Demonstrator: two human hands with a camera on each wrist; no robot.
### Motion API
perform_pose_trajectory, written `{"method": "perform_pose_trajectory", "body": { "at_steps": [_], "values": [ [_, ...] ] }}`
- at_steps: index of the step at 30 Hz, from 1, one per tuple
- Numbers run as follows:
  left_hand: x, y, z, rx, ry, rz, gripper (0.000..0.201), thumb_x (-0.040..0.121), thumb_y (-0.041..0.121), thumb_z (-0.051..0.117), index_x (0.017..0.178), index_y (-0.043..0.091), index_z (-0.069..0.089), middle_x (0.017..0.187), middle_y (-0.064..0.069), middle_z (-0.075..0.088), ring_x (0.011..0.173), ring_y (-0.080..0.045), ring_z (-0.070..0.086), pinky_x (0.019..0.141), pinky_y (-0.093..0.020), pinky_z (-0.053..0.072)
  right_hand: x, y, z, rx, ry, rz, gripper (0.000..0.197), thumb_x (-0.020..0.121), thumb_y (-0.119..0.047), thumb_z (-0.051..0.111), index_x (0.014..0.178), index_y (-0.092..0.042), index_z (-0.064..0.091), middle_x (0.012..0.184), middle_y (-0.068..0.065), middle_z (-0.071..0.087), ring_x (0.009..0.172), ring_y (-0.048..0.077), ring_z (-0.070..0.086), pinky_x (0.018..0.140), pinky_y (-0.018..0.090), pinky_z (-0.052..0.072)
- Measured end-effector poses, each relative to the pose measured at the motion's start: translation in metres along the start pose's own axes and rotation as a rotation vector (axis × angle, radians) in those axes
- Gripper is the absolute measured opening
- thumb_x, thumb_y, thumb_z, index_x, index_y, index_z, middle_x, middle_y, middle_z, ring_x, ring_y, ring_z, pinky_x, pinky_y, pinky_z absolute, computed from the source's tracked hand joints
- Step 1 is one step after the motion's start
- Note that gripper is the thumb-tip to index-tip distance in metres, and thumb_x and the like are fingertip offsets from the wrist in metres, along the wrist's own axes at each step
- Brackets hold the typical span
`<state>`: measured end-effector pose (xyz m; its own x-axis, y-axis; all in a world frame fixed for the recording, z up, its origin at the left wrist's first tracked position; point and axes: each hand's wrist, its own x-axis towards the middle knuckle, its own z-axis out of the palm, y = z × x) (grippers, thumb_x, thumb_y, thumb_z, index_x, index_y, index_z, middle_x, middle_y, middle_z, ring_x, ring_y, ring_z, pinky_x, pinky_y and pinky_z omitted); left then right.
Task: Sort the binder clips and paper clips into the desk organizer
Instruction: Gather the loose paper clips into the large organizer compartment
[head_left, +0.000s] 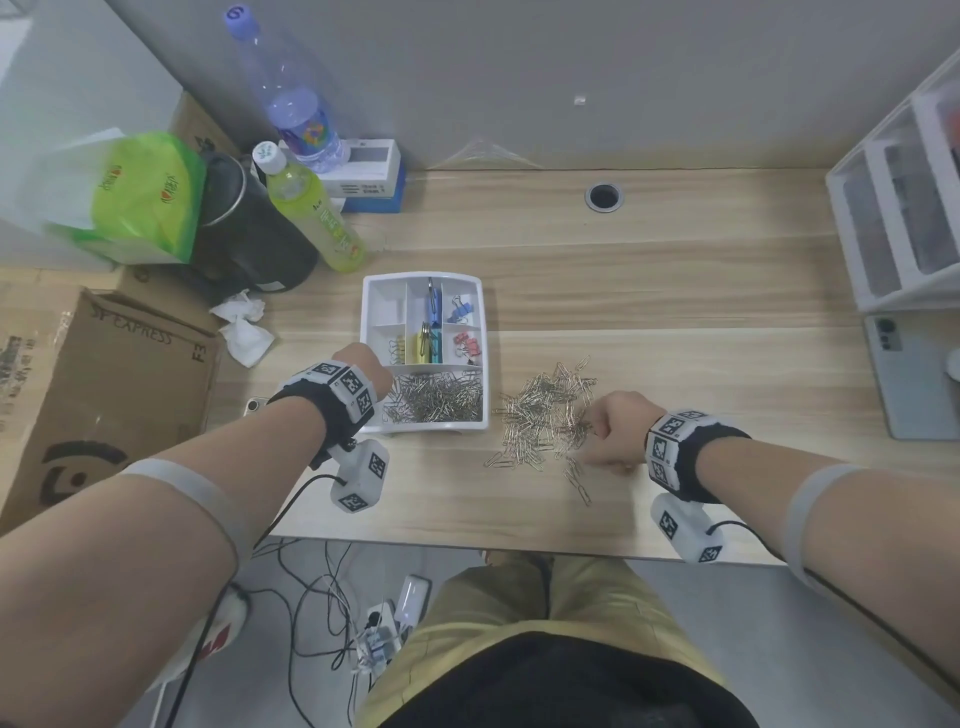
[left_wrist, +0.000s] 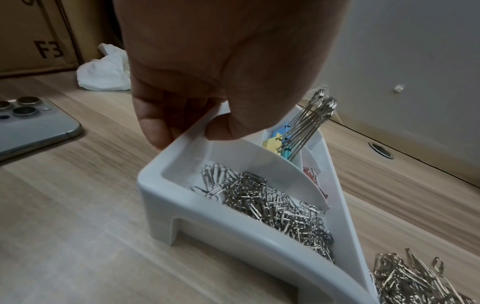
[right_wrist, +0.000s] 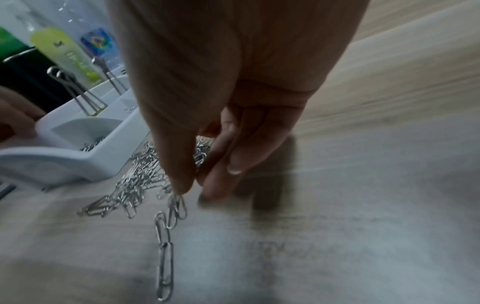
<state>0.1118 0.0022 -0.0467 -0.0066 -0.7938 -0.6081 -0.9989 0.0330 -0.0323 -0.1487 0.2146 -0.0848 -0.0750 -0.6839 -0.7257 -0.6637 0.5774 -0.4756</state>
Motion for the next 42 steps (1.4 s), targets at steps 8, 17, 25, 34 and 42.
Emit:
{"method": "perform_pose_trajectory", "body": {
  "at_steps": [8,17,25,34,42],
  "values": [
    [-0.001,0.0,-0.001,-0.011,-0.006,-0.011,0.03,0.092,0.01,0.05,0.064,0.01,0.043,0.06,-0.002,0.043,0.049,-0.014,0.039,0.046,-0.023,0.033,-0.006,-0.003,0.023,0.201,-0.502,0.041,0.026,0.077,-0.018,0.078,0.089,0.004,0.072,0.08,0.013,0.076,0.078,0.025,0.075,0.078,0.038,0.06],
    [0.0,0.0,-0.002,-0.011,-0.017,-0.012,0.028,0.091,0.01,0.051,0.064,0.01,0.044,0.061,-0.002,0.044,0.05,-0.015,0.04,0.047,-0.023,0.035,0.023,-0.018,0.015,0.205,0.113,-0.126,0.021,0.068,-0.026,0.083,0.077,-0.018,0.066,0.069,-0.004,0.069,0.059,0.008,0.062,0.063,0.024,0.051],
    [0.0,-0.001,-0.005,-0.008,-0.026,0.009,0.028,0.092,0.009,0.05,0.065,0.01,0.042,0.062,-0.002,0.044,0.05,-0.014,0.04,0.046,-0.022,0.033,0.021,-0.02,0.005,-0.226,0.324,-0.041,0.112,0.03,-0.055,0.085,0.126,-0.04,0.03,0.119,0.003,0.029,0.107,0.024,0.036,0.081,0.037,0.051],
    [0.002,-0.007,-0.002,-0.073,-0.016,0.014,0.025,0.092,0.008,0.048,0.069,0.012,0.041,0.067,-0.002,0.046,0.053,-0.015,0.043,0.05,-0.024,0.039,0.038,-0.049,0.039,-0.244,0.278,-0.081,0.089,0.047,-0.057,0.083,0.124,-0.044,0.039,0.133,0.006,0.027,0.119,0.03,0.03,0.099,0.044,0.043],
    [0.002,-0.006,0.0,-0.1,-0.023,0.013,0.023,0.092,0.008,0.048,0.071,0.012,0.042,0.068,-0.002,0.046,0.053,-0.015,0.042,0.047,-0.023,0.036,0.049,-0.056,0.044,-0.21,0.28,-0.137,0.034,0.083,-0.028,0.065,0.116,-0.031,0.056,0.121,0.001,0.037,0.109,0.027,0.038,0.098,0.04,0.041]
  ]
}}
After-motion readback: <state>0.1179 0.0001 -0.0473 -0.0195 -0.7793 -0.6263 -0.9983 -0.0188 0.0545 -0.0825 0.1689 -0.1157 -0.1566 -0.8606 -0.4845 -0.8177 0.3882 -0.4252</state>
